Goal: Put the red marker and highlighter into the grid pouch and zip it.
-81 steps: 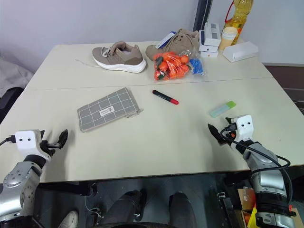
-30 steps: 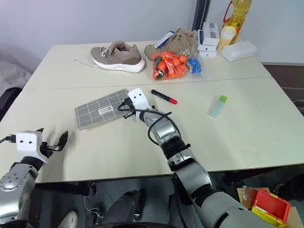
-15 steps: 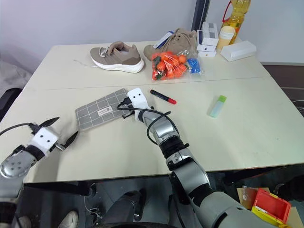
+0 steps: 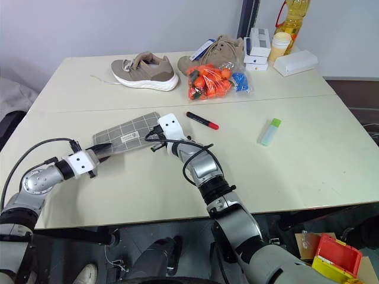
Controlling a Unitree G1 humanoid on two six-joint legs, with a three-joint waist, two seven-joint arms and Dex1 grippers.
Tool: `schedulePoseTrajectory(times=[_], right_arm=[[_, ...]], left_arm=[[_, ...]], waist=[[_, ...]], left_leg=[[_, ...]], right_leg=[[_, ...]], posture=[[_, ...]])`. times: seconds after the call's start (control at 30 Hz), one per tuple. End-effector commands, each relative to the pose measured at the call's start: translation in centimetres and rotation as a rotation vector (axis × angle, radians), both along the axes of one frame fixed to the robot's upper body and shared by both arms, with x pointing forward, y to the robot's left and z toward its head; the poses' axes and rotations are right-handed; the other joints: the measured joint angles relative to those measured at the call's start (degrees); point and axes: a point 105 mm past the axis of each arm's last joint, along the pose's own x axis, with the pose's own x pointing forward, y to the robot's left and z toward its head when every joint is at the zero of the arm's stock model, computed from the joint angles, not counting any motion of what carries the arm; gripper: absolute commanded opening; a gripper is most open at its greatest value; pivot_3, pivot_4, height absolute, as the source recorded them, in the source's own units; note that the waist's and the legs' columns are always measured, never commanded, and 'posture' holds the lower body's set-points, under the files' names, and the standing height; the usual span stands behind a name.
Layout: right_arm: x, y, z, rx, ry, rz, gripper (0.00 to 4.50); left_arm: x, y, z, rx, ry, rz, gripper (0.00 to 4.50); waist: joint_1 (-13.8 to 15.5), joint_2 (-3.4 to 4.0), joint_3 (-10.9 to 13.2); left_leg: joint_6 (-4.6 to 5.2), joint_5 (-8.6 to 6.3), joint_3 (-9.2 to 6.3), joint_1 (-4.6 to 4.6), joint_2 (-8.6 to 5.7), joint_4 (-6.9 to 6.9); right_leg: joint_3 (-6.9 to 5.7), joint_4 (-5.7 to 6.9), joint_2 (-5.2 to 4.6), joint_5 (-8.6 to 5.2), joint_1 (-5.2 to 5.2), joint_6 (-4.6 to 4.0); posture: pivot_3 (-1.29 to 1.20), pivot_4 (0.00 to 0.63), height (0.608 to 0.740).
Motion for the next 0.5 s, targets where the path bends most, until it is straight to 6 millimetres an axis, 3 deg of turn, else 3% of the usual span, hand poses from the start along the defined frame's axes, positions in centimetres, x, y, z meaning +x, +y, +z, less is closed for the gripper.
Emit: schedulePoseTrajectory(times=[0.03,0.2,0.3,0.5], right_arm=[[-0.1,-0.1,0.3,0.012,-0.013,-0.008,0.0],[0.2,-1.6,4.8,0.081,-0.206,0.019,0.0],[-0.2,-3.5,6.7,0.097,-0.262,0.055,0.79],[-1.0,-7.1,7.0,0.08,-0.228,0.053,3.88]], left_arm=[[-0.2,-0.4,-0.3,-0.014,0.004,-0.025,0.04],[-0.1,-1.0,0.1,-0.237,0.021,0.054,0.04],[-0.6,-2.0,0.5,-0.373,0.025,0.103,0.0],[-2.0,-4.7,1.1,-0.532,0.02,0.169,0.0]], waist=[[-0.06,0.0,0.0],[0.01,0.0,0.0],[-0.08,0.0,0.01],[-0.07,-0.01,0.0]], left_leg=[[0.0,0.0,0.0,0.0,0.0,0.0],[0.01,0.01,0.0,-0.01,-0.04,0.01],[0.02,0.0,0.01,-0.04,-0.04,0.05],[0.02,0.0,0.0,-0.04,0.06,0.03]], right_leg=[[0.0,0.0,0.0,0.0,0.0,0.0],[0.01,-0.02,0.0,0.0,0.01,0.01],[0.03,-0.03,-0.04,0.0,0.01,0.02],[0.06,-0.01,0.02,0.0,0.04,0.0]], posture=[[0.0,0.15,0.74],[0.0,0.15,0.74],[0.0,0.15,0.74],[0.0,0.15,0.74]])
